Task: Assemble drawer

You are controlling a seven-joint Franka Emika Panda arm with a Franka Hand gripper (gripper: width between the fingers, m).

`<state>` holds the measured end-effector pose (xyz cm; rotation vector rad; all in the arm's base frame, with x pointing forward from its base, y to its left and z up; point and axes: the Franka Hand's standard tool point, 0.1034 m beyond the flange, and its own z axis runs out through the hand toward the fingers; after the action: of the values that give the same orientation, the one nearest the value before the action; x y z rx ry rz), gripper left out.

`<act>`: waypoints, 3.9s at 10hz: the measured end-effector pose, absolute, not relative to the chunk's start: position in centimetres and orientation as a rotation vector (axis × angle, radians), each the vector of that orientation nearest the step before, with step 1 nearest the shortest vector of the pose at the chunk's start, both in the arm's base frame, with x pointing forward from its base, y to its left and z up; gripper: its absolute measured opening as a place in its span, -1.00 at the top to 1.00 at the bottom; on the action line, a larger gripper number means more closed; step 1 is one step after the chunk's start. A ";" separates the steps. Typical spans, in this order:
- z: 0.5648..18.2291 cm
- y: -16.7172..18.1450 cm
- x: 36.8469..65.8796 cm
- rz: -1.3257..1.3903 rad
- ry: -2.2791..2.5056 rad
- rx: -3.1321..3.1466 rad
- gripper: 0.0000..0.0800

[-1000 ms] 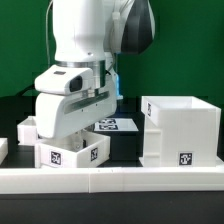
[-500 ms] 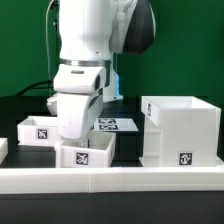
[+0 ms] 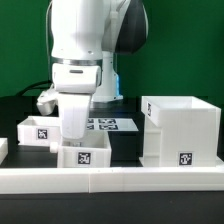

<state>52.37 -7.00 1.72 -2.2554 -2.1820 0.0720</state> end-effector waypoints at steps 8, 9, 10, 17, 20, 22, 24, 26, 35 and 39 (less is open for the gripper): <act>1.9 -4.2 53.8 0.045 -2.241 -2.203 0.89; 1.8 -3.8 53.8 0.057 -2.228 -2.201 0.89; 1.9 -2.8 54.3 0.059 -2.224 -2.193 0.89; 1.5 -1.0 54.7 -0.008 -2.219 -2.220 0.89; 1.1 -1.0 54.5 -0.014 -2.216 -2.224 0.89; 1.1 -0.3 54.6 -0.035 -2.228 -2.224 0.89; 1.0 -0.2 54.6 -0.035 -2.222 -2.229 0.89; 1.0 0.1 54.5 -0.035 -2.199 -2.250 0.89; 1.0 0.8 54.7 -0.018 -2.245 -2.225 0.89; 0.9 0.9 54.7 0.027 -2.262 -2.192 0.89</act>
Offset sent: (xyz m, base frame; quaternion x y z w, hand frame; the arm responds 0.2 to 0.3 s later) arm 0.0197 0.0261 0.0015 -0.0261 0.0023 -0.1004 0.9946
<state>54.74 0.95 0.87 -2.1923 -2.2617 0.0272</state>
